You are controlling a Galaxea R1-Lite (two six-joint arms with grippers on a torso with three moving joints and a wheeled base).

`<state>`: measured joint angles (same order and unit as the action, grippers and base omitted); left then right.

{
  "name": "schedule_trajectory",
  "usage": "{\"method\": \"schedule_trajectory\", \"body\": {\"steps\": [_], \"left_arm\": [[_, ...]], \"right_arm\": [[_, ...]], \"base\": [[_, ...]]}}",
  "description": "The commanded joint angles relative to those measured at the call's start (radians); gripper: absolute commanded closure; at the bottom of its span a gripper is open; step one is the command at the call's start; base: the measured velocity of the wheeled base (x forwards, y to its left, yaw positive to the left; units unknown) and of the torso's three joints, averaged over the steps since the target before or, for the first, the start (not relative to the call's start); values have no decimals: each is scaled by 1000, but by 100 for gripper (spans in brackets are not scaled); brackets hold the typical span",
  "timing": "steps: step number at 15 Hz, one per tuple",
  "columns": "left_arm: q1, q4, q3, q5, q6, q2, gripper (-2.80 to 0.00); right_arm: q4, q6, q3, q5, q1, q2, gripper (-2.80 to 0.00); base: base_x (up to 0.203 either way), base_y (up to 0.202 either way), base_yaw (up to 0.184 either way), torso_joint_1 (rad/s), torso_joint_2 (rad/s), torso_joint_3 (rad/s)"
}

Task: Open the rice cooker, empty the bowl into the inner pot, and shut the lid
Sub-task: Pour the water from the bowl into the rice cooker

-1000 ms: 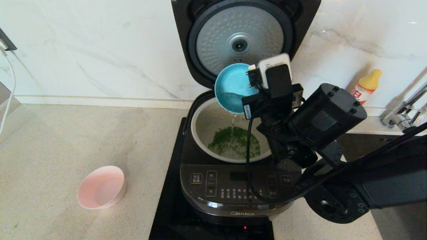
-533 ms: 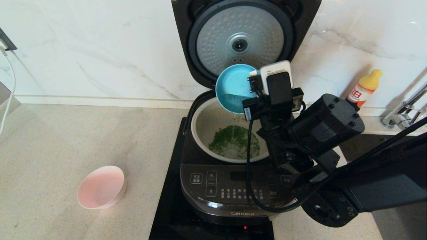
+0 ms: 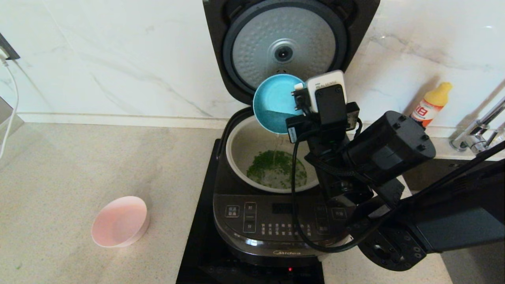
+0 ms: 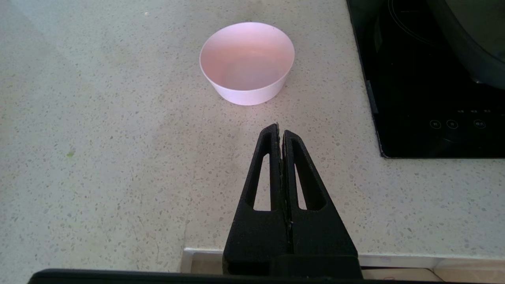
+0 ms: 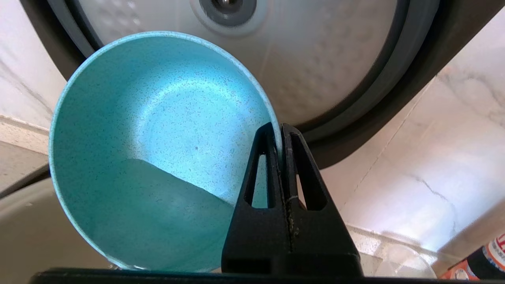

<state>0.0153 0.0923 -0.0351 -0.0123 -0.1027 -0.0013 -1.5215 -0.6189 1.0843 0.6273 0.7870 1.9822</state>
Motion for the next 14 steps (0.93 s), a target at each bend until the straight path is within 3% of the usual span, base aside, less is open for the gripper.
{"method": "schedule_trajectory", "body": {"steps": [1, 14], "left_arm": [[0, 1, 0, 0, 0, 0, 0], [0, 1, 0, 0, 0, 0, 0]], "right_arm": [[-9, -4, -1, -5, 1, -12, 0], [-9, -2, 13, -18, -6, 4, 0]], "base": [[0, 0, 0, 0, 0, 0], [0, 0, 0, 0, 0, 0]]}}
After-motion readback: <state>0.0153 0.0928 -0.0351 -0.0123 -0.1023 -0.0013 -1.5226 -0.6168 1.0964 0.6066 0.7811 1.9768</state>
